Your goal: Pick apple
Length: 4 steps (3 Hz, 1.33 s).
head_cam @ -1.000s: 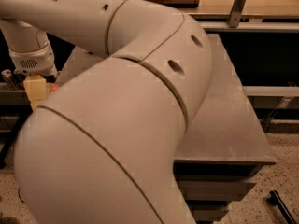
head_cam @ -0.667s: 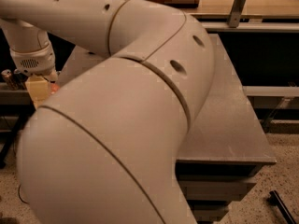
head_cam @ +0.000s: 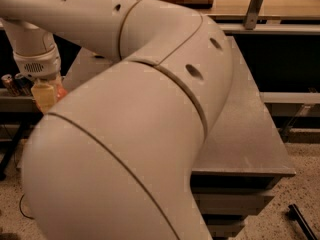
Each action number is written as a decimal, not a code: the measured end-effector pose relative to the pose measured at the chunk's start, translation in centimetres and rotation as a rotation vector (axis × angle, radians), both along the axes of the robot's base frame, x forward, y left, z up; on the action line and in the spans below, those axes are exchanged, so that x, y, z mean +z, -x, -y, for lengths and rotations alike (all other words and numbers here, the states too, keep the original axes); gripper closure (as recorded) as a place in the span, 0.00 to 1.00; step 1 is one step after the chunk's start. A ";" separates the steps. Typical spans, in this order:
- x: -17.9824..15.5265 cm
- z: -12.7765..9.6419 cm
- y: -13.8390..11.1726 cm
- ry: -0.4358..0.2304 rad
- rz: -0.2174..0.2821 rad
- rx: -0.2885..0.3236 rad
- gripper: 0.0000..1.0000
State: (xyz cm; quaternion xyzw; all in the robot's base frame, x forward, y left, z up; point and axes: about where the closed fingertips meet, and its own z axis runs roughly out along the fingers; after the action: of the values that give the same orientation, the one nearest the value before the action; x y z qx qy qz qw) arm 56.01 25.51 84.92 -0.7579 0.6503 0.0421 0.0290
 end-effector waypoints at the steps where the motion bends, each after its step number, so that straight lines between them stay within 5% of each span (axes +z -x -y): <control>1: 0.0 0.1 -0.1 -0.004 0.002 -0.004 0.89; 2: -0.1 0.3 -0.3 -0.007 0.005 -0.008 0.89; 4: -0.2 0.6 -0.5 -0.013 0.009 -0.016 0.43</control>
Offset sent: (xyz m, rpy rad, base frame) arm 0.0013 -0.0013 -0.0004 0.0032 -0.0022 -0.0038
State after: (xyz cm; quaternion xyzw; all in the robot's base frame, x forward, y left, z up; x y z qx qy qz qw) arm 56.55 24.93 84.75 -0.7527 0.6559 0.0427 0.0369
